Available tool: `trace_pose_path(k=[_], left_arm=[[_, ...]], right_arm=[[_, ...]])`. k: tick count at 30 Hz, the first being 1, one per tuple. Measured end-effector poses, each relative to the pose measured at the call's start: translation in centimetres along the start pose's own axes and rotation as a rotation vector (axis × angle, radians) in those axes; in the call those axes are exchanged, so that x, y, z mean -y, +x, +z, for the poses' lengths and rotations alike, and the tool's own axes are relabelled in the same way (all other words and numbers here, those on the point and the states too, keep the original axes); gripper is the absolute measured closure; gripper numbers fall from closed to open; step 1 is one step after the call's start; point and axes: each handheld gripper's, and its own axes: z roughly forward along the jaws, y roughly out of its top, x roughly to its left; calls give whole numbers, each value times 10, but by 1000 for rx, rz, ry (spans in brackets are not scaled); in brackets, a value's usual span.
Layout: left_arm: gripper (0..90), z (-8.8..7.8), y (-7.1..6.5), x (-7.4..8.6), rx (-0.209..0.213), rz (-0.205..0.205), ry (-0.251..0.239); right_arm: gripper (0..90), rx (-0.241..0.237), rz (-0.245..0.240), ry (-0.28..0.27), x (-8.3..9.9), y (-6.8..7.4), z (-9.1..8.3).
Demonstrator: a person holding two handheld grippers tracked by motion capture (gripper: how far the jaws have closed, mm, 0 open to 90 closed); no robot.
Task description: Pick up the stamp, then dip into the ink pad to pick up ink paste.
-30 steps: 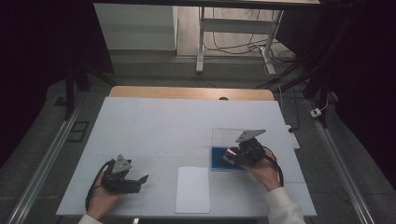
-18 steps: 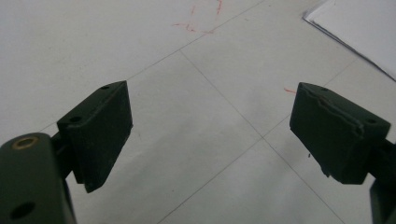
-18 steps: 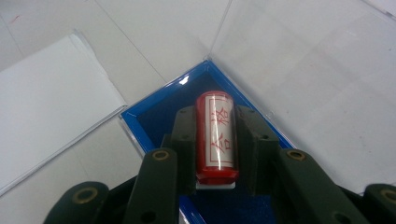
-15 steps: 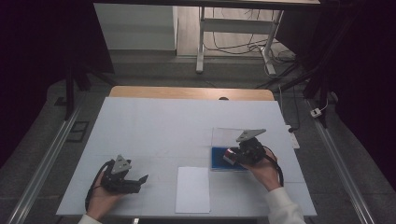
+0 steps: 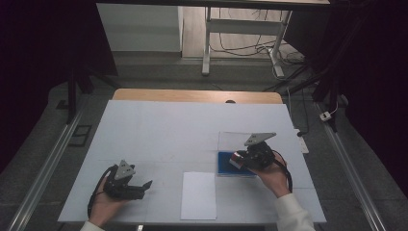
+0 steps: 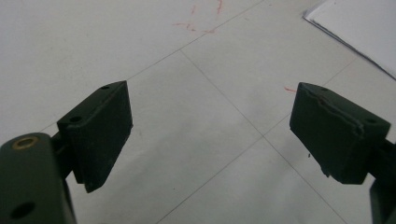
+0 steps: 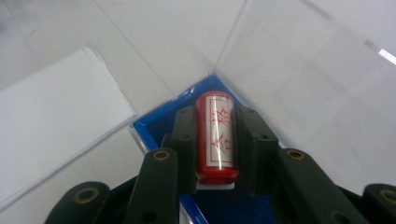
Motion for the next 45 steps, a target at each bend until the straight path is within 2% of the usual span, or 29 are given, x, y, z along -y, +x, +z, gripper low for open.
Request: trace_pose_path(k=[10, 18, 23, 32, 45], left_arm=[[132, 0, 0, 1, -1, 8, 4], [133, 0, 0, 1, -2, 7, 4], [133, 0, -1, 1, -2, 9, 4], [133, 0, 0, 1, -1, 8, 6], [133, 0, 0, 1, -1, 9, 6]], right_arm=[[701, 18, -39, -115, -14, 10, -28], [701, 29, -48, -147, -17, 12, -38], [701, 31, -59, -138, -19, 14, -38], [700, 41, -80, -86, -18, 15, -28], [700, 46, -68, -52, -14, 12, -18]])
